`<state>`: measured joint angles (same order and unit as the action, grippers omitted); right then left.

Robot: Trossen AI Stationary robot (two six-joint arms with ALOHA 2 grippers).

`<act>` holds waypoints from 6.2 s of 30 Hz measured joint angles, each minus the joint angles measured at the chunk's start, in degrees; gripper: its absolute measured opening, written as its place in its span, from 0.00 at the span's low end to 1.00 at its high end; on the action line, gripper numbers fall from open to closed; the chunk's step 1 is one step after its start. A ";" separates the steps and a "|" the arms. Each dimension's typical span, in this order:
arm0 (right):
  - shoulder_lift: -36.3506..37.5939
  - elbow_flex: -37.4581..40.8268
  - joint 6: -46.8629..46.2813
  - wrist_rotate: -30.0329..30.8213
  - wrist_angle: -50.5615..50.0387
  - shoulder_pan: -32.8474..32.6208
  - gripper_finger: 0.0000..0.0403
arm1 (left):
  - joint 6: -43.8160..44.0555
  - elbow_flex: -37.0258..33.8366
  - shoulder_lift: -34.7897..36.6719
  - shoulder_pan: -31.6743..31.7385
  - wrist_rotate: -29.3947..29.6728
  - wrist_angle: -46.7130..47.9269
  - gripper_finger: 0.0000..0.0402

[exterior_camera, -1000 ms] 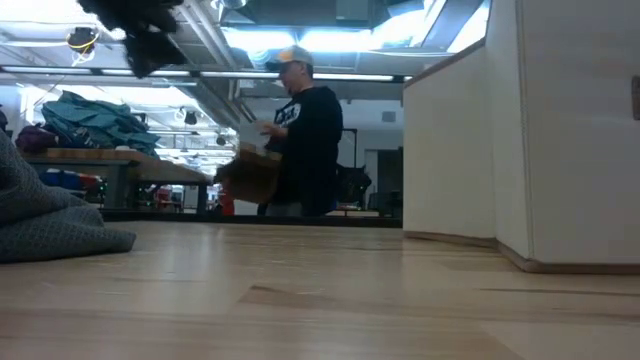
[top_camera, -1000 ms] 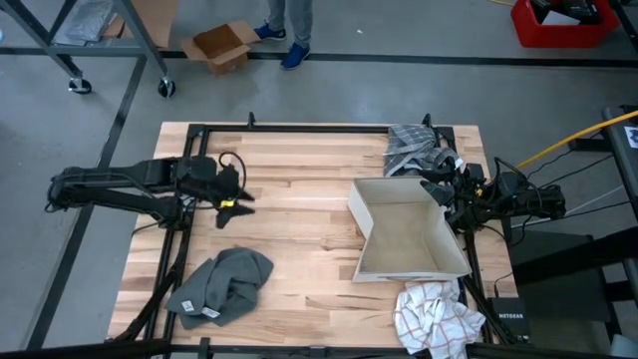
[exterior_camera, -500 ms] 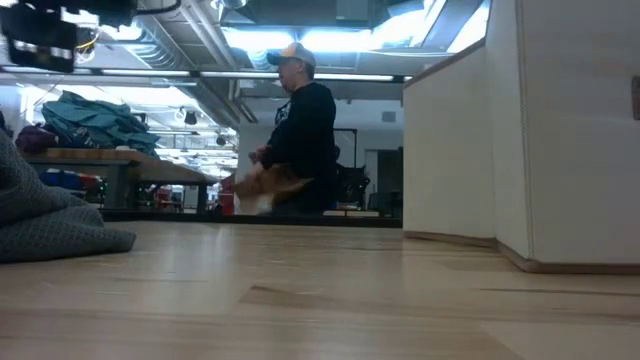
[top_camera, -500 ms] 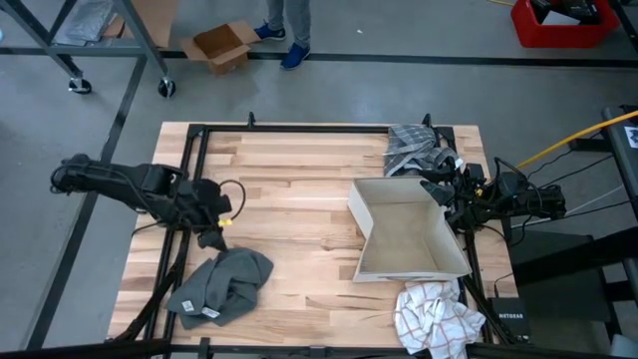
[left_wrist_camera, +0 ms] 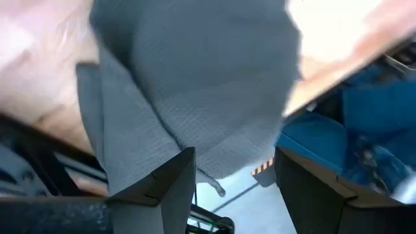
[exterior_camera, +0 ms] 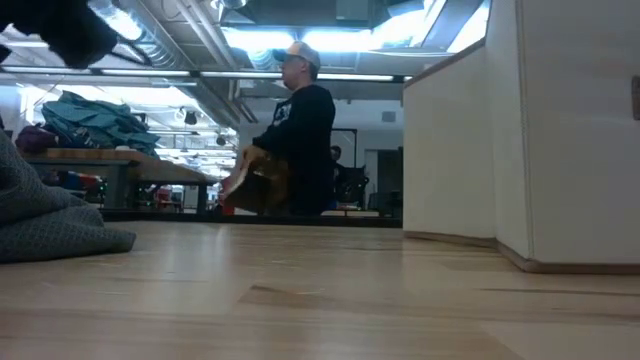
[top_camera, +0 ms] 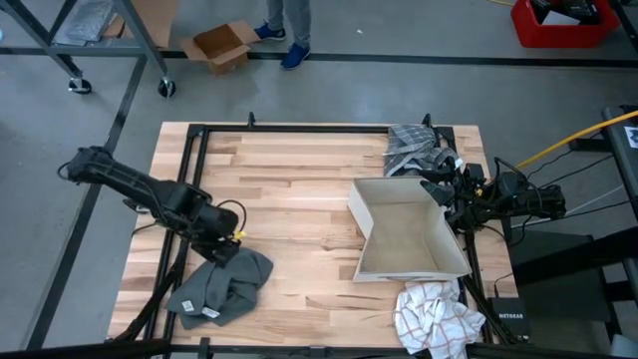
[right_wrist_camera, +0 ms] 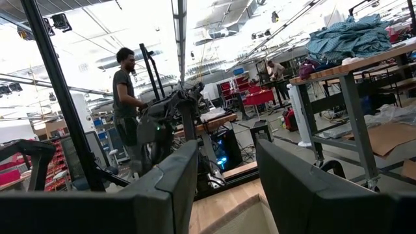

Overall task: Fold towel
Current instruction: Fold the gray towel

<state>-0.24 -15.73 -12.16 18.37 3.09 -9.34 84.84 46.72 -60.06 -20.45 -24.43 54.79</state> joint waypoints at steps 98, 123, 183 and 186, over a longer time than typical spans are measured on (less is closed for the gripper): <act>-4.28 0.02 21.35 -2.73 5.84 0.00 0.40 | -1.66 4.13 -6.58 14.52 38.64 -40.40 0.00; -39.34 -19.23 30.84 -0.72 10.25 0.00 0.40 | -7.76 4.13 -6.60 20.94 38.51 -60.44 0.00; -81.50 -56.23 62.99 6.64 -1.40 -0.04 0.40 | -30.90 4.09 2.95 22.87 35.80 -76.79 0.00; -82.27 -58.03 67.70 6.58 -1.27 -0.04 0.40 | -29.71 4.09 2.12 22.87 35.80 -76.77 0.00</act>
<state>-82.51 -73.76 55.54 24.95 1.82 -9.39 55.13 50.81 -57.94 2.42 11.38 -21.98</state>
